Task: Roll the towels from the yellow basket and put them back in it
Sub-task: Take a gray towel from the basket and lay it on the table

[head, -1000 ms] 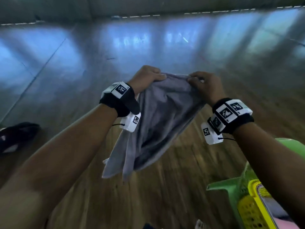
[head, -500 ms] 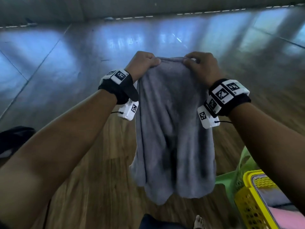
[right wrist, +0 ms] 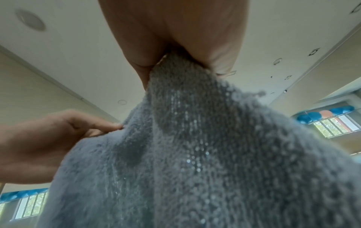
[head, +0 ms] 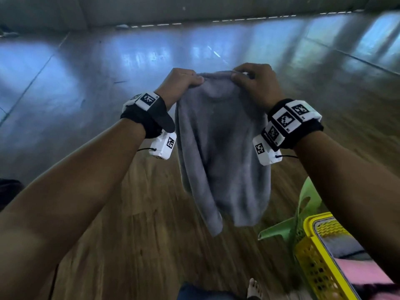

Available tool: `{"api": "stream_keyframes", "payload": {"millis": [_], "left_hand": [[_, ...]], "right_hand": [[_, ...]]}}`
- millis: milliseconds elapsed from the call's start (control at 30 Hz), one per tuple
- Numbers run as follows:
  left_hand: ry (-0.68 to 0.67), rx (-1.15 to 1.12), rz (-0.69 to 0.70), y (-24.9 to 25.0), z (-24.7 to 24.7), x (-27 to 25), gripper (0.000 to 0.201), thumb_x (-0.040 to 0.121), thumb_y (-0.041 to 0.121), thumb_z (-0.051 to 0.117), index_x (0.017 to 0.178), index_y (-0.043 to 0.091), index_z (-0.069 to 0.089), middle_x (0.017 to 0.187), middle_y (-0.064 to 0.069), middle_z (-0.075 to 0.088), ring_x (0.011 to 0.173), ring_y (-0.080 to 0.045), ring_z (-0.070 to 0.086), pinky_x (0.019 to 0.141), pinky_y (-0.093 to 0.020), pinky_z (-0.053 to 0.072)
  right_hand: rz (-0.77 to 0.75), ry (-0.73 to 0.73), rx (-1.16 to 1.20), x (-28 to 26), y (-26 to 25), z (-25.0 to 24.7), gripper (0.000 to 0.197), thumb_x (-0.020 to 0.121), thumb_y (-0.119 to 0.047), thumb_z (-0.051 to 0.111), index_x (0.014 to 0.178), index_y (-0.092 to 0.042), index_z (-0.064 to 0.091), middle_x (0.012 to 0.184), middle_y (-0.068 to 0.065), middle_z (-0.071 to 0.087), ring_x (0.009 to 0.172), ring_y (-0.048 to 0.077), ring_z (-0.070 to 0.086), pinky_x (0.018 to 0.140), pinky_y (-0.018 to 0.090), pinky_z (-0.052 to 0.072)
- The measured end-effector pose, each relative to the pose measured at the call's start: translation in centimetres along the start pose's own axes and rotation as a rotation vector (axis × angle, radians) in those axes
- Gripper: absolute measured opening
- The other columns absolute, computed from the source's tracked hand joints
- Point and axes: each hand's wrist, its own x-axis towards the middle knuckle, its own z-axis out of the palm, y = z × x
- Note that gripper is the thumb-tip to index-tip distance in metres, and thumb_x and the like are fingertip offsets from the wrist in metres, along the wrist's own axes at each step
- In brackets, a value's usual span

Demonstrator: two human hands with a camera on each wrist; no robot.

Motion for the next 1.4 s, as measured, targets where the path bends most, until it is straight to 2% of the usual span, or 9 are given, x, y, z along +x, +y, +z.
{"api": "stream_keyframes", "payload": {"millis": [133,367,467,633,800,967,1100,1300,1400], "left_hand": [[-0.141,0.025,-0.004,0.5,1.4,-0.9,0.02,0.083,0.023,0.069,0.068,0.011,0.062,0.065,-0.001,0.062,0.061,-0.015,0.058,0.055,-0.019,0.041],[-0.282,-0.18,0.006,1.4,2.7,-1.6,0.03,0.093,0.019,0.059,0.109,-0.007,0.063,0.102,-0.017,0.067,0.092,-0.024,0.065,0.08,-0.029,0.051],[-0.205,-0.203,0.047,1.8,2.8,-1.4,0.031,0.093,0.021,0.057,0.103,-0.009,0.061,0.098,-0.019,0.063,0.089,-0.024,0.061,0.078,-0.031,0.047],[0.041,-0.256,0.091,2.6,-0.4,-0.6,0.022,0.091,0.028,0.059,0.072,0.018,0.052,0.069,0.003,0.05,0.063,-0.009,0.05,0.059,-0.024,0.038],[-0.332,-0.301,0.015,2.4,2.8,-3.0,0.025,0.095,0.032,0.054,0.096,0.008,0.06,0.092,-0.012,0.059,0.084,-0.022,0.059,0.073,-0.031,0.046],[-0.028,-0.396,0.113,3.3,0.8,-1.8,0.019,0.09,0.025,0.058,0.076,0.012,0.057,0.072,-0.001,0.057,0.068,-0.014,0.054,0.066,-0.029,0.042],[-0.294,-0.371,0.027,2.8,3.2,-3.3,0.034,0.098,0.029,0.049,0.112,0.0,0.059,0.108,-0.015,0.064,0.101,-0.026,0.062,0.089,-0.037,0.048],[-0.013,-0.485,0.113,3.9,2.4,-2.4,0.02,0.091,0.023,0.057,0.081,0.007,0.062,0.078,-0.007,0.061,0.075,-0.019,0.057,0.071,-0.028,0.047],[-0.255,-0.485,0.042,3.3,4.7,-3.8,0.036,0.1,0.027,0.046,0.108,-0.004,0.062,0.1,-0.014,0.066,0.096,-0.026,0.063,0.083,-0.032,0.051]], "right_hand": [[-0.005,0.017,0.021,0.3,-0.7,0.0,0.018,0.088,-0.031,0.061,0.098,-0.022,0.074,0.091,-0.007,0.068,0.086,0.006,0.059,0.08,0.021,0.043],[-0.005,0.049,0.052,0.5,-2.3,0.1,0.015,0.086,-0.028,0.061,0.093,-0.025,0.074,0.091,-0.006,0.071,0.084,0.005,0.06,0.073,0.015,0.044],[-0.014,0.086,0.1,-0.2,-2.6,0.5,0.014,0.087,-0.029,0.062,0.084,-0.02,0.073,0.078,-0.006,0.068,0.07,0.002,0.057,0.064,0.014,0.042],[0.105,-0.027,0.304,-3.9,-0.9,1.6,0.043,0.093,-0.033,0.061,0.062,-0.006,0.051,0.062,0.005,0.035,0.058,0.01,0.034,0.056,0.029,0.025],[0.031,0.094,0.361,-2.1,-3.7,-0.2,0.04,0.091,-0.028,0.062,0.06,-0.004,0.056,0.06,0.002,0.042,0.06,0.008,0.039,0.058,0.027,0.031],[0.068,-0.028,0.323,-3.7,-3.0,0.8,0.037,0.091,-0.032,0.063,0.063,-0.01,0.053,0.061,0.004,0.037,0.056,0.007,0.034,0.05,0.025,0.026],[0.019,0.09,0.393,-3.0,-4.0,0.0,0.035,0.092,-0.025,0.062,0.06,-0.015,0.052,0.056,-0.005,0.042,0.056,0.004,0.038,0.053,0.022,0.03],[0.059,0.013,0.321,-4.3,-2.3,1.5,0.042,0.094,-0.034,0.058,0.058,-0.014,0.05,0.059,-0.002,0.038,0.055,0.005,0.035,0.054,0.028,0.027],[0.038,0.097,0.362,-3.7,-2.9,0.4,0.036,0.093,-0.032,0.058,0.064,-0.011,0.056,0.06,-0.002,0.045,0.058,0.006,0.041,0.056,0.029,0.033]]}}
